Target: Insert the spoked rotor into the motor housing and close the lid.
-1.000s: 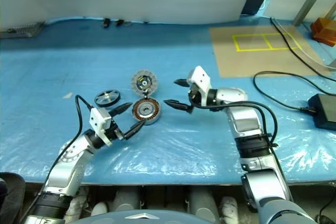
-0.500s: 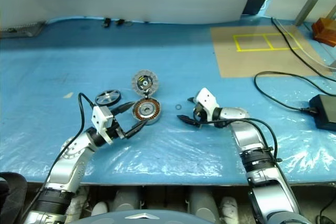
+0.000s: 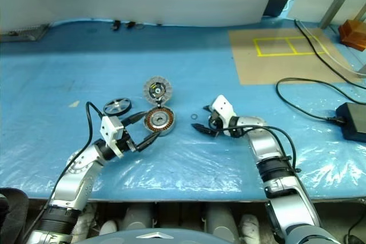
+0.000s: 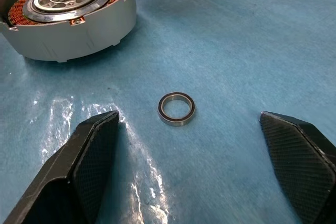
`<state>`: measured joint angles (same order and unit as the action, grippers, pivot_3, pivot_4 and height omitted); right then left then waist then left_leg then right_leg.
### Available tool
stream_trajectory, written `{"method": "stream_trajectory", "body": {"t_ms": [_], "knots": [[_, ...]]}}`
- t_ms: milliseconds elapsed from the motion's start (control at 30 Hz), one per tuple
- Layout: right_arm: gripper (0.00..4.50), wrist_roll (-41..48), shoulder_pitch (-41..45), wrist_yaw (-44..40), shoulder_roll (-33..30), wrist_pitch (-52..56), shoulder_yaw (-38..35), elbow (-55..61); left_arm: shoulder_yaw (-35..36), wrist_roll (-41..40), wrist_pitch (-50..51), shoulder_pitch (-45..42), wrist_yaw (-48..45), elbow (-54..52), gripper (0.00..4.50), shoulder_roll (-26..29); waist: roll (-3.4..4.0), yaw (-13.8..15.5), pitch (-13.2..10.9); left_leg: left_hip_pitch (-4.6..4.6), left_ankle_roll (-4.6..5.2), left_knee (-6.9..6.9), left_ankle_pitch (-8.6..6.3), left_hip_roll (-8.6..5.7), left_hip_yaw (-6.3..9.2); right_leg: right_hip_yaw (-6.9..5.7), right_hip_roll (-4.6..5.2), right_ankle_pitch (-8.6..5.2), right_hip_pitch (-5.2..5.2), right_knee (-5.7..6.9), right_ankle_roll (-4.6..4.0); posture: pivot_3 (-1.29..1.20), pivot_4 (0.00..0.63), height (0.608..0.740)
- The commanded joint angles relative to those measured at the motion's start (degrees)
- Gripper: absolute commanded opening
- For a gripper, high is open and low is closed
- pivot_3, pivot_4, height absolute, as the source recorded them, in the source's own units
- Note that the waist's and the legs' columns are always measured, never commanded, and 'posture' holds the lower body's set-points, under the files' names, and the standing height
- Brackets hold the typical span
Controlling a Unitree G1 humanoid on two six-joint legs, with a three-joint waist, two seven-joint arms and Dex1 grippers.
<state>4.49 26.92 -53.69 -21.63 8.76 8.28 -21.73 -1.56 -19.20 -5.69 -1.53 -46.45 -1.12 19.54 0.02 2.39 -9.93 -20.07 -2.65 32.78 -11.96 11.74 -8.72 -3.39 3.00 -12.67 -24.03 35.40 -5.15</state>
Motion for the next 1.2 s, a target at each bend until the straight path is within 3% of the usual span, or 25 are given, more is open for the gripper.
{"method": "stream_trajectory", "body": {"t_ms": [33,367,500,767,1200], "knots": [[4.49,0.05,0.19,-0.43,0.31,-0.36,0.94,-0.62,0.66,-0.39,-0.44,0.26,0.24,-1.01,4.50,0.10,0.00,0.00,0.00,0.00,0.00,0.00,0.00,0.00,0.00,0.00,0.00,0.00,0.00,0.00,0.00,0.00,0.150,0.740],[4.49,-0.35,0.57,-0.14,0.37,-0.78,1.39,-1.52,0.39,-0.27,-0.42,0.31,0.61,-1.09,4.50,0.02,0.00,-0.02,0.00,0.01,0.00,0.00,0.00,0.00,0.00,0.00,0.00,0.00,0.00,0.00,0.00,0.00,0.150,0.740],[3.56,-0.39,0.56,-0.18,0.76,-0.79,1.78,-1.55,0.42,-0.19,-0.42,0.30,0.72,-0.97,4.50,0.02,0.00,-0.01,0.00,0.01,0.00,0.00,0.00,0.00,0.00,0.00,0.00,0.00,0.00,0.00,0.00,0.00,0.150,0.740],[0.75,-0.66,0.23,-0.18,0.91,-0.72,2.50,-1.19,0.42,-0.02,-0.47,0.54,0.82,-0.72,4.50,0.12,0.00,0.02,0.00,0.01,0.00,-0.02,0.00,0.00,0.00,0.00,0.00,0.00,0.00,-0.03,0.00,0.00,0.150,0.740],[0.75,3.22,0.07,-1.29,1.89,-0.58,0.44,3.47,1.11,-1.04,-0.14,0.95,0.09,-1.95,4.50,0.89,0.00,0.00,0.00,-0.01,0.00,-0.03,0.00,0.01,0.00,0.00,0.00,-0.01,-0.01,-0.03,0.01,0.00,0.150,0.740]]}}
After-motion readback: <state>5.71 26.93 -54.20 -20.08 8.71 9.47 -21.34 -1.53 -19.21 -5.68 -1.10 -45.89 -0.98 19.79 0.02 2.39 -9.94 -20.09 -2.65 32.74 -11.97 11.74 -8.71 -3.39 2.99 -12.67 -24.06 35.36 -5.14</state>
